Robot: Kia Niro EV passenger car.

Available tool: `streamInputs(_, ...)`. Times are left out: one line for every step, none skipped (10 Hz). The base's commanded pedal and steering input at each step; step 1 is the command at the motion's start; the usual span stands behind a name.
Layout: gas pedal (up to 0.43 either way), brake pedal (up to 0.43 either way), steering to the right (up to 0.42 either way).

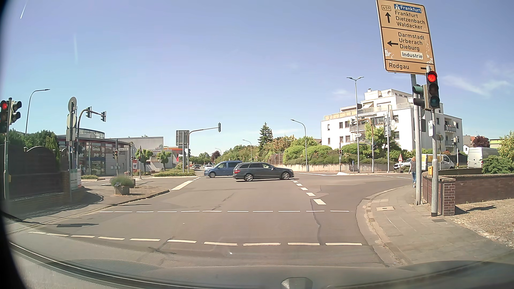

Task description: Follow the waypoints while adhering to traffic rules and regulations

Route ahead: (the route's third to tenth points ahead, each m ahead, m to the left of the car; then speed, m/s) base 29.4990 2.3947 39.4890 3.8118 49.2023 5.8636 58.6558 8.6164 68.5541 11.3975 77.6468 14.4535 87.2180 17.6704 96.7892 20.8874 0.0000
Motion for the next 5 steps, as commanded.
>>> streamInputs(0.0,0.366,-0.004)
streamInputs(0.0,0.366,-0.004)
streamInputs(0.0,0.366,-0.004)
streamInputs(0.0,0.366,-0.004)
streamInputs(0.0,0.366,-0.004)
